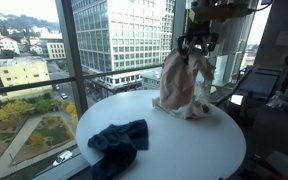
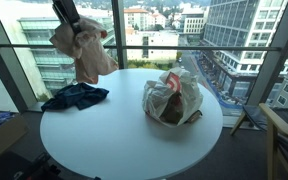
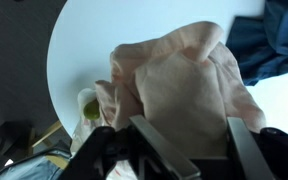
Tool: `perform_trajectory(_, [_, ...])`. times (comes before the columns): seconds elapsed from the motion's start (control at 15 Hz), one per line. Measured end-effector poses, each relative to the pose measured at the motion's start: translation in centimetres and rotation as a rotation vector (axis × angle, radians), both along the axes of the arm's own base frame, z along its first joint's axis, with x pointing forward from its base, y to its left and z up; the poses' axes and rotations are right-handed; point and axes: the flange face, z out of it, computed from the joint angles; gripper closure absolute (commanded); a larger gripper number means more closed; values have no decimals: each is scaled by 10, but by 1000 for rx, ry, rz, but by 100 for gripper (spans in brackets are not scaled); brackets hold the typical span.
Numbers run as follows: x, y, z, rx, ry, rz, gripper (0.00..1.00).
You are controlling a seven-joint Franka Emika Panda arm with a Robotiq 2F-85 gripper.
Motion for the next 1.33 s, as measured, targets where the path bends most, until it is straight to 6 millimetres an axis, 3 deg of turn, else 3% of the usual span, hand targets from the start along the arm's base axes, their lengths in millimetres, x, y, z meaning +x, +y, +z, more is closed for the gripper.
perform_trajectory(0.27, [-23,4,39,-10,-85,-6,71])
perform_trajectory(0.67, [-22,-5,40,-23,-89,-37,71])
perform_trajectory(0.93, [-12,-17,8,-39,-28,-59,71])
perform_trajectory(1.33, [12,-33,-89,-12,73,-36,71])
